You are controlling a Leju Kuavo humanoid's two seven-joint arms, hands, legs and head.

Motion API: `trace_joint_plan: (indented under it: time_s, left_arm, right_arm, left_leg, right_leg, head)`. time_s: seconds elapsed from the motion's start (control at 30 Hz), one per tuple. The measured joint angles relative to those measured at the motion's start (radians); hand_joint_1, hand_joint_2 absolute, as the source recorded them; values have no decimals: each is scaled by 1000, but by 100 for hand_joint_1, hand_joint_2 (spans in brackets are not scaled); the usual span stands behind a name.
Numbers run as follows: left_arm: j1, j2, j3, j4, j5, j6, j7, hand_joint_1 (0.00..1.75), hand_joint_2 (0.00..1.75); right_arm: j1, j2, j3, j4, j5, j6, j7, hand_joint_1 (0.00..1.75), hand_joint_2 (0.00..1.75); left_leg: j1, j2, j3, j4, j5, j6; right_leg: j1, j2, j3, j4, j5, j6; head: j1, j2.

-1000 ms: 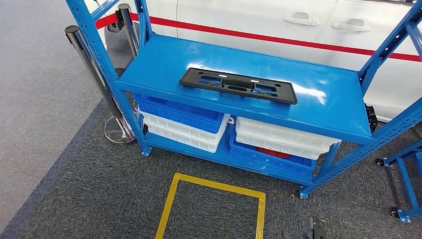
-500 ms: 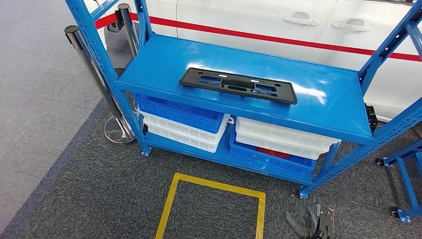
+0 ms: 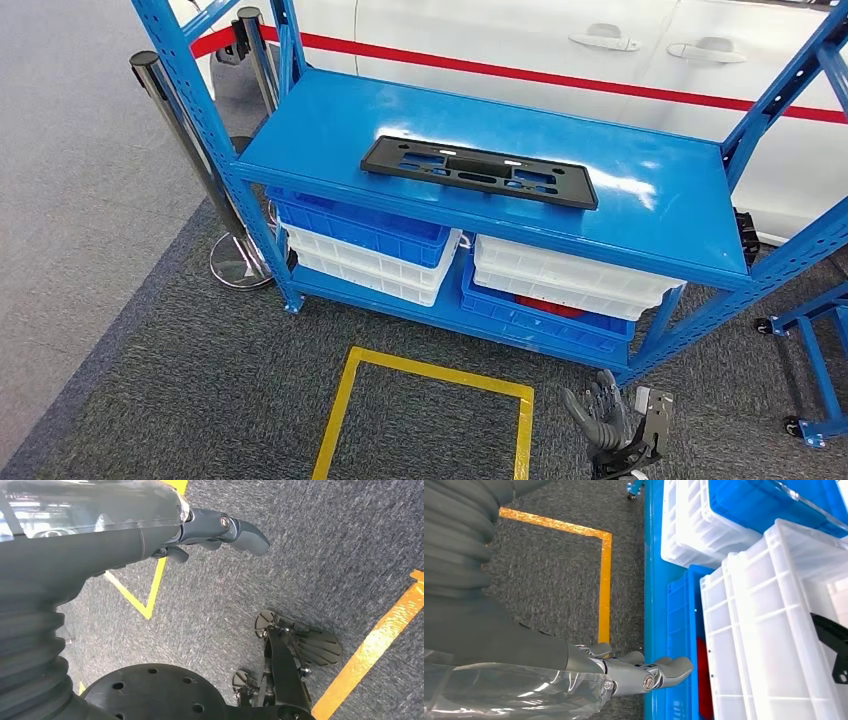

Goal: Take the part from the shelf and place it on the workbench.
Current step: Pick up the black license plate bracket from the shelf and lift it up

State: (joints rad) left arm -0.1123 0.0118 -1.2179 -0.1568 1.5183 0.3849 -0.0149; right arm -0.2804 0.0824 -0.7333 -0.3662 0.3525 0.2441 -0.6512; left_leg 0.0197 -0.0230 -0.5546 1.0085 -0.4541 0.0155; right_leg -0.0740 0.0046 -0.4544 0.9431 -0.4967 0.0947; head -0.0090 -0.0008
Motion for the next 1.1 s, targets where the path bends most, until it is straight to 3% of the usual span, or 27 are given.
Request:
trace_joint_plan:
  time_s: [0.1,0.23,0.4,0.53,0.7,0.9,1.1]
  left_arm:
    - [0,0,-2,0,0,0,0,0,175]
    - [0,-2,-7,0,1,-14,3,0,0]
    - [0,-7,-14,0,2,-29,5,0,0]
    - [-1,-12,-18,0,5,-33,1,0,0]
    - [-2,-17,-25,0,11,-43,8,0,0]
    - [-3,-25,-31,0,27,-53,18,0,0]
    - [-4,-30,-32,0,29,-53,20,0,0]
  right_arm:
    - [0,2,10,-7,-6,6,-3,0,175]
    - [3,15,46,-47,-64,115,-34,0,175]
    - [53,74,222,-311,-292,277,39,0,175]
    - [123,100,463,-618,-507,308,99,0,175]
    - [143,94,751,-925,-687,376,107,0,175]
    - [132,76,1018,-1208,-761,431,125,0,175]
    - [130,64,1107,-1314,-771,435,127,0,175]
  left_leg:
    - [0,0,0,0,0,0]
    - [0,0,0,0,0,0]
    - [0,0,0,0,0,0]
    - [0,1,0,0,0,0]
    - [0,2,-1,0,0,0]
    - [0,1,0,0,0,0]
    - [0,1,0,0,0,0]
  right_leg:
    - [0,0,0,0,0,0]
    - [0,0,0,0,0,0]
    - [0,0,0,1,0,0]
    - [0,1,-1,1,0,0]
    - [0,2,-2,2,0,0]
    - [0,1,-2,2,0,0]
    - [0,1,-2,2,0,0]
  head:
    - [0,0]
    - [0,0]
    - [0,0]
    - [0,0]
    - [0,0]
    - [0,0]
    - [0,0]
